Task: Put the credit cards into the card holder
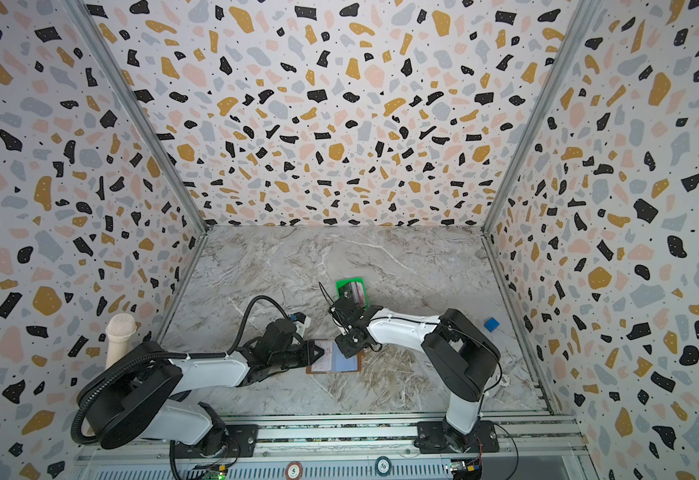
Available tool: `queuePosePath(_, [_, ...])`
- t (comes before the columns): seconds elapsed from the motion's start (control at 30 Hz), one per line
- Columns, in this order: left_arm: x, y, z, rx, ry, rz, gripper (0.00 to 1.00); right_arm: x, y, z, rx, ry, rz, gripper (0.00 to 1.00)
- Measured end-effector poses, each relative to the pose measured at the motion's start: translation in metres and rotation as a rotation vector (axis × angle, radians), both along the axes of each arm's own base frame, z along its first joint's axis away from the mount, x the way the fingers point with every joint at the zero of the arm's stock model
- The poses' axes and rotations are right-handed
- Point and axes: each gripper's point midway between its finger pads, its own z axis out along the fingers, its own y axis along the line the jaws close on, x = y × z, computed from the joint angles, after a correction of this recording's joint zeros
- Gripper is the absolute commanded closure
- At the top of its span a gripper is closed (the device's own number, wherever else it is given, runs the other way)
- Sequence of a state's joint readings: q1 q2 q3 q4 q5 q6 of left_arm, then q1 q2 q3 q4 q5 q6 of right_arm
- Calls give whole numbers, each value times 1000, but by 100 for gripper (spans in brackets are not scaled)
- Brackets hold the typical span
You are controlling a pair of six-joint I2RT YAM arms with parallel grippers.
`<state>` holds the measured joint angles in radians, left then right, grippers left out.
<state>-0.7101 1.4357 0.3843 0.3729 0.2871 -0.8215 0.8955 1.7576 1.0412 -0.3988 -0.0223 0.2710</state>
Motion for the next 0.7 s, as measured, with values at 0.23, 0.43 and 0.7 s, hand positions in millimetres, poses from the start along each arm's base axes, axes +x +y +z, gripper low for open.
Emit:
queuePosePath(0.23, [0,0,0,-1,0,-1,100,-2,3,1,31,-2,-7,92])
queuePosePath(0.43, [0,-1,0,-3,1,-2,100,-2,4,3,27,-13,-7,97])
queuePosePath(0.7, [-3,0,3,-6,9,-8,100,1,-4,13,29,-21,-27,100])
